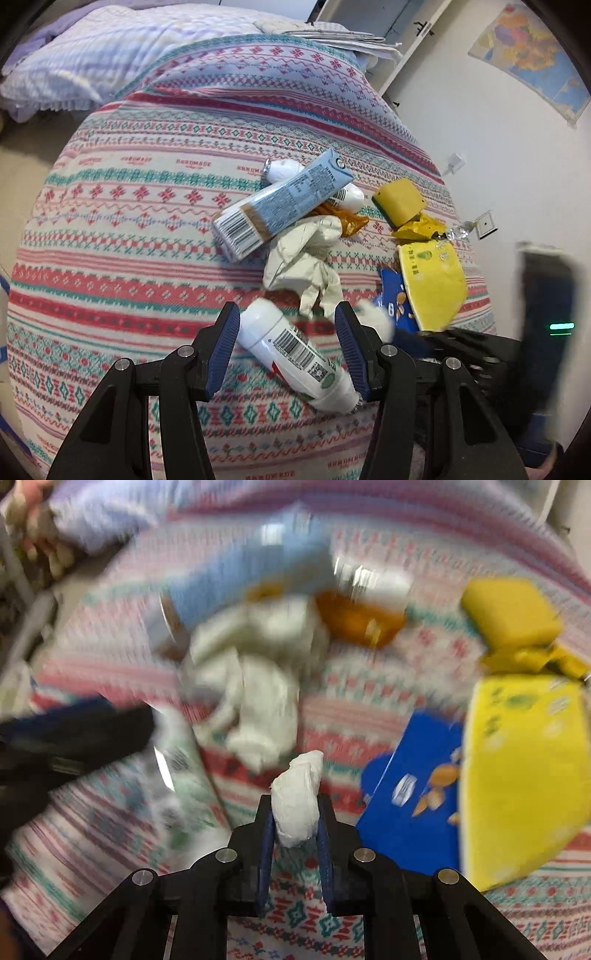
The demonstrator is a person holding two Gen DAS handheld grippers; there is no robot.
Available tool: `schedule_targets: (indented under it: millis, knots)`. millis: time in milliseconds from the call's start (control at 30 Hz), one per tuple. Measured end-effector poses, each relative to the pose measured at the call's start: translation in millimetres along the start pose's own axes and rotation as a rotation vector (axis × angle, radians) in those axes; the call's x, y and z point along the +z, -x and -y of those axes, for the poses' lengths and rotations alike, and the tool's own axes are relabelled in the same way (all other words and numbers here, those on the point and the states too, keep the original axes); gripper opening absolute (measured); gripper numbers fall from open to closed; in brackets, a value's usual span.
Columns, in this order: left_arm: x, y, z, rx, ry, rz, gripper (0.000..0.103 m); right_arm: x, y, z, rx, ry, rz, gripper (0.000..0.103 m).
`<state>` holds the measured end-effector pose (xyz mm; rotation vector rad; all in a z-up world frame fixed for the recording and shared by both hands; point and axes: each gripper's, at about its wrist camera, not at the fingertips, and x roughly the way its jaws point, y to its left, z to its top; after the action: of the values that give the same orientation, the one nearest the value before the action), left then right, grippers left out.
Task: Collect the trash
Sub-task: 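Grasp crumpled tissue with the left tool while the right tool grasps a white tissue ball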
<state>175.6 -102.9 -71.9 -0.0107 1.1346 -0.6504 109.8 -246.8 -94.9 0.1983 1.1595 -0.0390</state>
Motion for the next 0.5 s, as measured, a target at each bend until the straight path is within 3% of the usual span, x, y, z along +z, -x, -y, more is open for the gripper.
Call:
schedule_targets:
  millis: [133, 267, 333, 367, 400, 433, 500]
  knots:
    - [8, -13, 4, -0.034, 0.021, 0.011, 0.056, -2, 37, 21, 0.056, -0.070, 0.110, 0.018]
    - [14, -29, 8, -0.026, 0.043, 0.002, 0.056, -1, 41, 33, 0.057, -0.105, 0.118, 0.018]
    - [16, -37, 13, 0.019, 0.031, 0.016, 0.056, -2, 40, 33, 0.063, -0.102, 0.115, 0.018]
    - [18, -41, 14, 0.035, 0.034, 0.015, 0.052, 0, 40, 32, 0.068, -0.100, 0.114, 0.018]
    - [19, -45, 12, 0.033, 0.045, 0.015, 0.040, 0, 39, 32, 0.075, -0.097, 0.114, 0.018]
    - [19, -48, 10, 0.015, 0.058, 0.008, 0.014, 2, 37, 29, 0.078, -0.093, 0.112, 0.018]
    - [17, -51, 7, -0.001, 0.067, -0.003, 0.011, 4, 35, 24, 0.087, -0.089, 0.117, 0.018]
